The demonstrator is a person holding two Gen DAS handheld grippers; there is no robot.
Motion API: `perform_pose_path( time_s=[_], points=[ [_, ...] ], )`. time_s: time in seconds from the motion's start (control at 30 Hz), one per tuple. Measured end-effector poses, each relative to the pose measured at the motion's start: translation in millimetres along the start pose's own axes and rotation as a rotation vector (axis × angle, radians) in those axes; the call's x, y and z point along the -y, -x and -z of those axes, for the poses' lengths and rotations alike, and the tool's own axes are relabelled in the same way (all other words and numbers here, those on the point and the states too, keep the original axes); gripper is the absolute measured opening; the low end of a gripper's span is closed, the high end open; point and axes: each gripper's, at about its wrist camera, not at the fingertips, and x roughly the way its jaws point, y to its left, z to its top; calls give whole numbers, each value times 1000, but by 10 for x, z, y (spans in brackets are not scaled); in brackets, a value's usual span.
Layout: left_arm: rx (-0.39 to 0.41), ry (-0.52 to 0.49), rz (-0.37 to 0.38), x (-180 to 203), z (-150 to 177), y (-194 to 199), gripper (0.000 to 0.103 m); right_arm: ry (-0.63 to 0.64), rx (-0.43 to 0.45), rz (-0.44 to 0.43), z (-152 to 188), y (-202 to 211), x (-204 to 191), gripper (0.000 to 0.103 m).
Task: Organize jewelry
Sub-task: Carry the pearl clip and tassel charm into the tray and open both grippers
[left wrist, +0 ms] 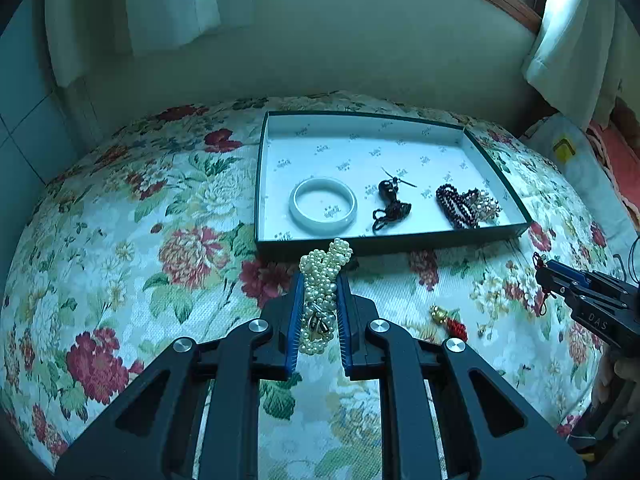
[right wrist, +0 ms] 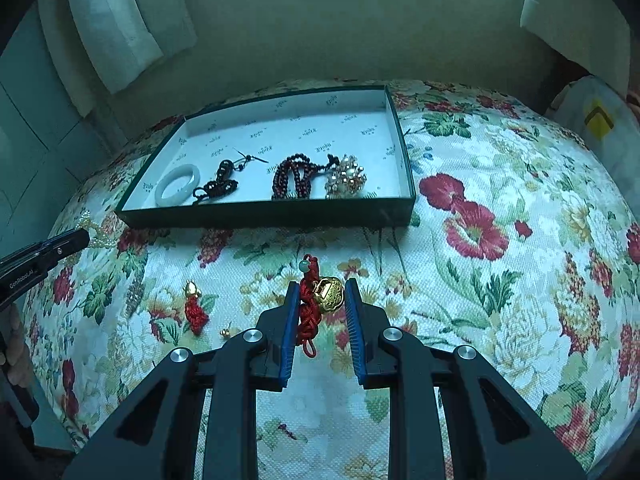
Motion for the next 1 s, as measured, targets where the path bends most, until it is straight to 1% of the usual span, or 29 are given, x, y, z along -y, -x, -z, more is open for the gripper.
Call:
perform_pose_path(
  time_s=[0.17,0.37,0.47,0.57,0.67,0.77,0.87,1.0],
  points=[
    [41,-4,8,66,-325,-112,16,36,56,2,-279,-7,-33,23],
    [83,-16,6,154,-706,-303,16,68,106,4,-696,-136,-58,23],
    [82,-11,0,167,-877,-470,16,76,121,6,-885,-256,-54,23],
    [77,-10,-16,182,-1020,-662,16,63,117,-6,-1057,-428,-35,23],
    [57,-7,-33,172,-1117,-894,16,54,94,-12,-1174,-638,-11,23],
    [10,-9,-50,156,-1147,-1156,16,47,57,-4,-1232,-866,15,23],
    [-37,-8,-72,123,-1141,-1383,16,51,18,8,-1244,-1059,36,23],
    [-79,1,-96,74,-1112,-1555,16,58,-19,20,-1221,-1225,59,23]
  ],
)
